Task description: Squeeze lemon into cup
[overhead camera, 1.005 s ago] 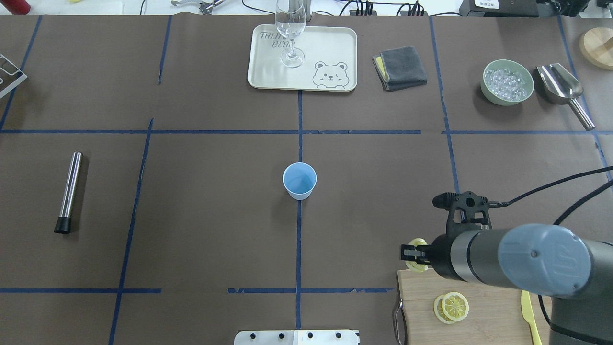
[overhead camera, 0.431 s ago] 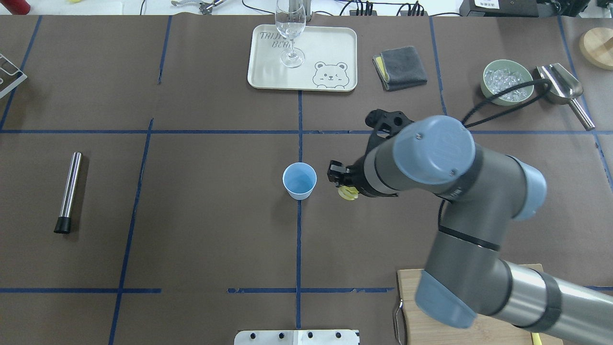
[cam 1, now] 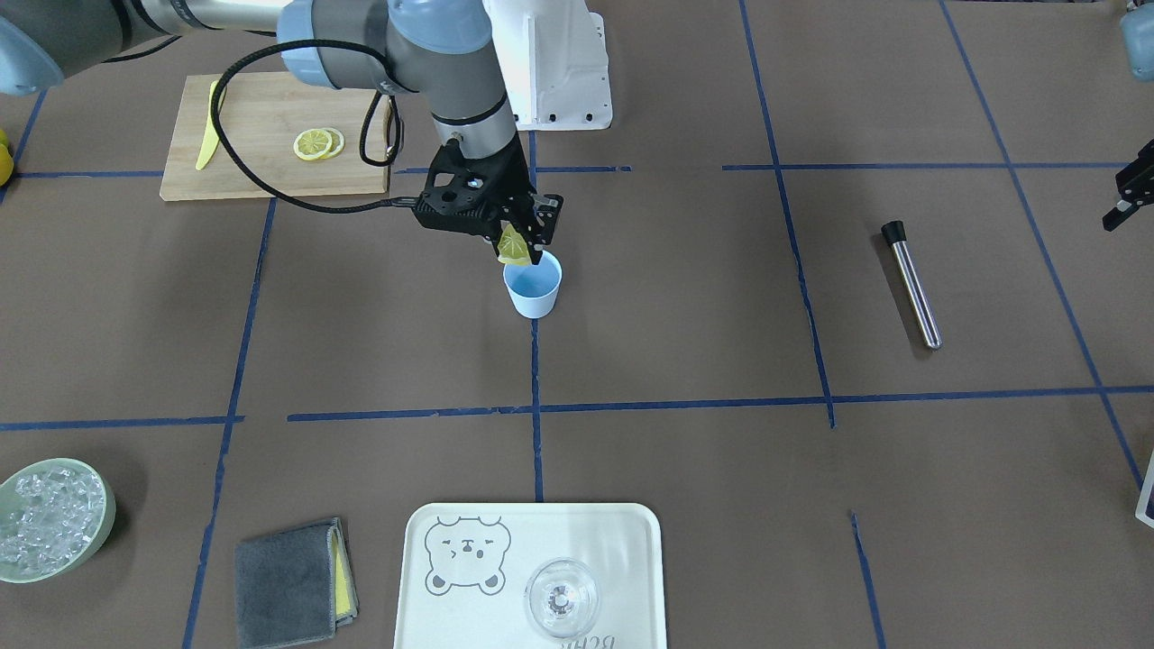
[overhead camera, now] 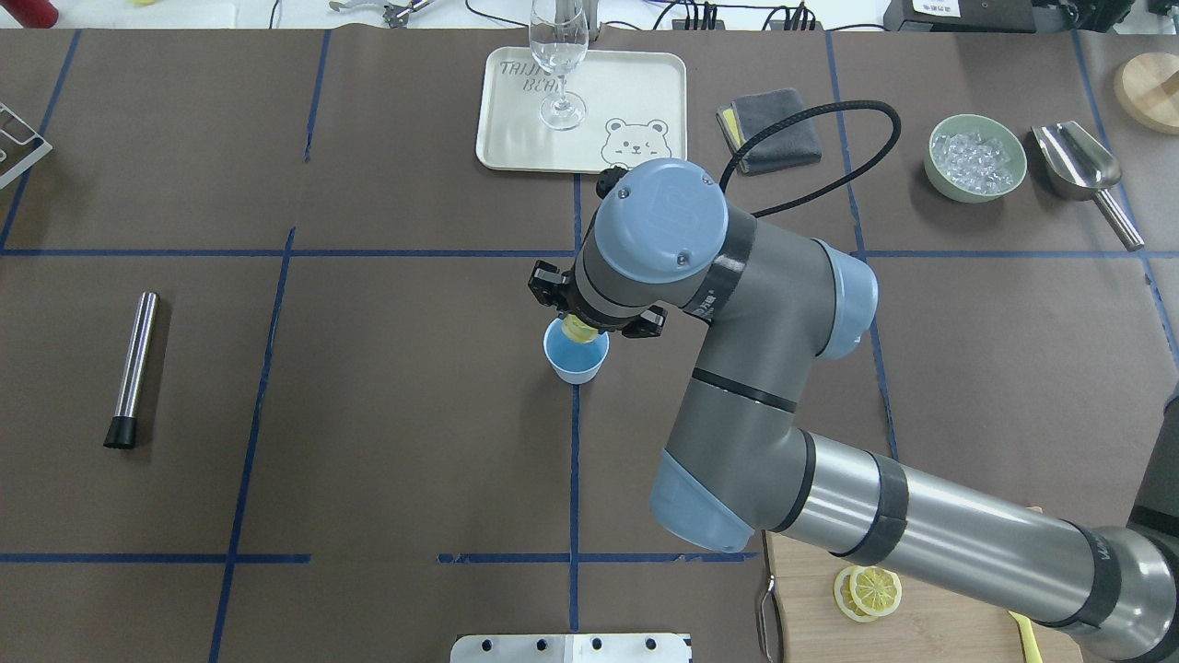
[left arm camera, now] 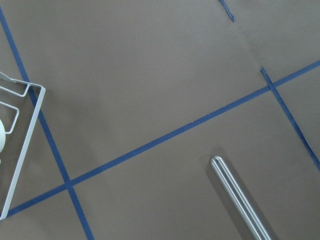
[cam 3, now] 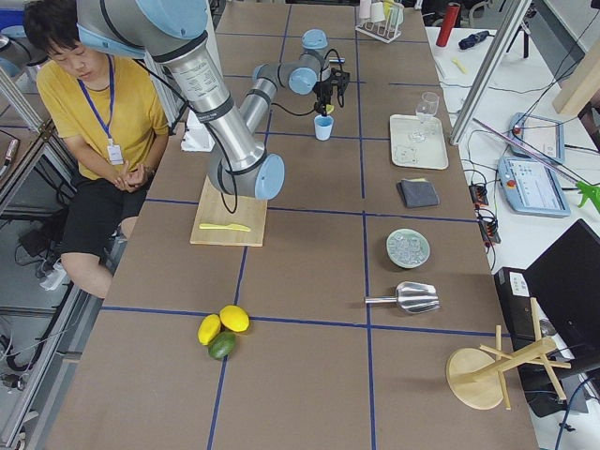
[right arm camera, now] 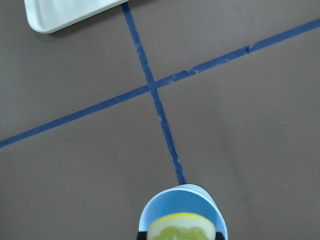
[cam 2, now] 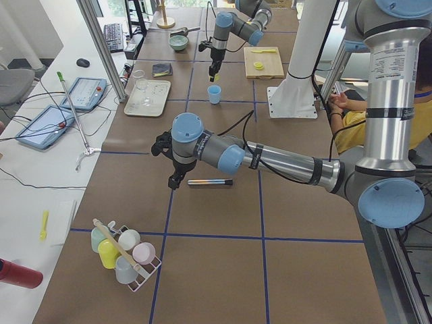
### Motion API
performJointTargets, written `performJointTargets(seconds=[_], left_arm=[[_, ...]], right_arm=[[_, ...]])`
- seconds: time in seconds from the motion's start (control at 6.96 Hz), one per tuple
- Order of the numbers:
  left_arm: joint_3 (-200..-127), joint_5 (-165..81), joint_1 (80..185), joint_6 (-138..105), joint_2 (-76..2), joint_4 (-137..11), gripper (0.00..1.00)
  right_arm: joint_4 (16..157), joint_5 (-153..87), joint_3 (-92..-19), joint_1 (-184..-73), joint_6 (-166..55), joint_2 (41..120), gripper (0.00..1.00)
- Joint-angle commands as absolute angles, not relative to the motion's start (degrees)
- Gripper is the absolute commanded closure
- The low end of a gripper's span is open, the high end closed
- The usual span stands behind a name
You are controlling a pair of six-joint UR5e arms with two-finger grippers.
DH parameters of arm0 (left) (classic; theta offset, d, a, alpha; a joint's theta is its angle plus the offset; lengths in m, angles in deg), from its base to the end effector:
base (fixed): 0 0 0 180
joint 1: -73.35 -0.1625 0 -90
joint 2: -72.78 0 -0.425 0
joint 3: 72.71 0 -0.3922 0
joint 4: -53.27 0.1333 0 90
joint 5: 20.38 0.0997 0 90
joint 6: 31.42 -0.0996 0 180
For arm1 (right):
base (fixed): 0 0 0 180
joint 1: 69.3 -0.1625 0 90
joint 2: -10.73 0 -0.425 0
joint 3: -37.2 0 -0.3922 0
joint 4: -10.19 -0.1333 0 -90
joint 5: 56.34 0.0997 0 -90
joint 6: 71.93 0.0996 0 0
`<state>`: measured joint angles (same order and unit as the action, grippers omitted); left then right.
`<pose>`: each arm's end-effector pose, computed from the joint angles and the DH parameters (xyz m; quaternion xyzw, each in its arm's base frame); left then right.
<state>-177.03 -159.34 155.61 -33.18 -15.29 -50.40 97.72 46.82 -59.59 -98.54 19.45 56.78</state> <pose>0.0079 -0.4904 0.5181 0.1839 0.4139 0.1665 0.8759 -0.5398 -0.4290 0.1430 0.0077 -0.4565 0.1850 0.8703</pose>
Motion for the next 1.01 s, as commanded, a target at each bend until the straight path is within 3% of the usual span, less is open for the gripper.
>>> performJointTargets(seconds=[0.0, 0.86], left_arm=[[-176.9, -159.3, 155.6, -33.1, -15.3, -51.0, 0.0], [-177.0, -159.3, 155.6, -33.1, -15.3, -51.2, 0.0]], right_arm=[[96.3, 46.8, -56.5, -98.6, 19.5, 55.7, 0.5], [96.1, 46.8, -56.4, -96.9, 19.6, 56.4, 0.39]])
